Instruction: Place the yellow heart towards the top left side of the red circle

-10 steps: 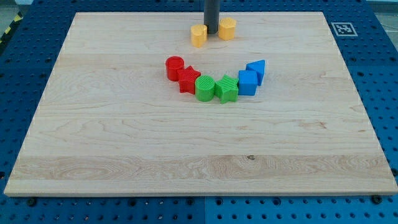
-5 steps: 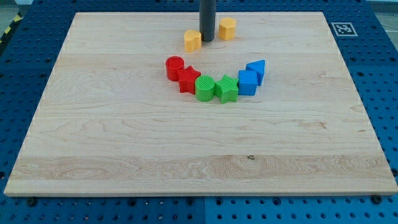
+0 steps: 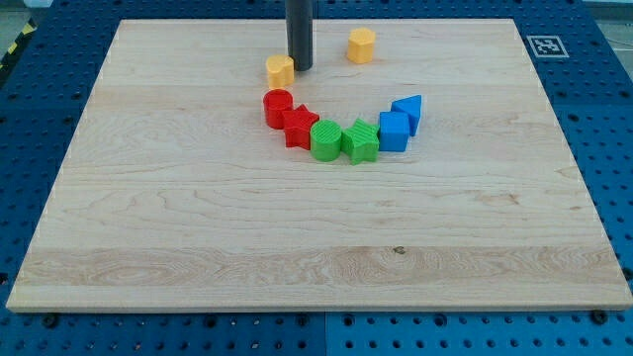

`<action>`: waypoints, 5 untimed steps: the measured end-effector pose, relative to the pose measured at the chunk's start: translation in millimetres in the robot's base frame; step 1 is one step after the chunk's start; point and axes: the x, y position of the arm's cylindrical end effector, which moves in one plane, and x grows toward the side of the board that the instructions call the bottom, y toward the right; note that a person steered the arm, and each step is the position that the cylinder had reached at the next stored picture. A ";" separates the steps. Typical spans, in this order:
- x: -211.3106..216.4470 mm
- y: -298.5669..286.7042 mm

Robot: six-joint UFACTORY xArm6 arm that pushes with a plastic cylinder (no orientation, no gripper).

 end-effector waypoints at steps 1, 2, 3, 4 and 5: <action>-1.0 -29.0; -1.0 -32.1; -6.5 -41.8; -1.9 -54.6; 1.6 -54.6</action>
